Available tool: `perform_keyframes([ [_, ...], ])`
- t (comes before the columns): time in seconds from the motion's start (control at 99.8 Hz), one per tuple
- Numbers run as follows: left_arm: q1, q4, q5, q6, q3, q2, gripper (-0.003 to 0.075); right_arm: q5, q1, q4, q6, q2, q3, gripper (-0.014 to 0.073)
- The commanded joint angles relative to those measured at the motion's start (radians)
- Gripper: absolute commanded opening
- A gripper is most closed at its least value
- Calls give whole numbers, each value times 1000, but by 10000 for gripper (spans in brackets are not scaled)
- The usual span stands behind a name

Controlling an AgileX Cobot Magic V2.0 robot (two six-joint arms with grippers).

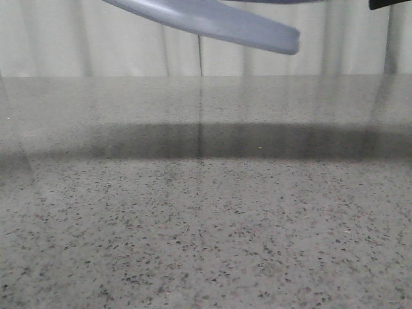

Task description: Insert blue slippers together front up

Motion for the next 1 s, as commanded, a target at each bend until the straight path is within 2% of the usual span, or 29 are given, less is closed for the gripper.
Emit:
perform_keyframes([
  [0.0,-13,-66,36,-9,-7,-18,16,-25,3,3,-22,-55,-29,479],
  [0.14,-13,-66,27,-9,27,-16,16,-74,3,-26,-22,-130,-29,478],
  [0.431,-13,-59,22,-9,31,12,16,-311,3,-106,-22,-313,-29,478],
  [0.992,-13,-51,3,69,31,255,16,-298,3,-112,-22,-365,-29,478],
])
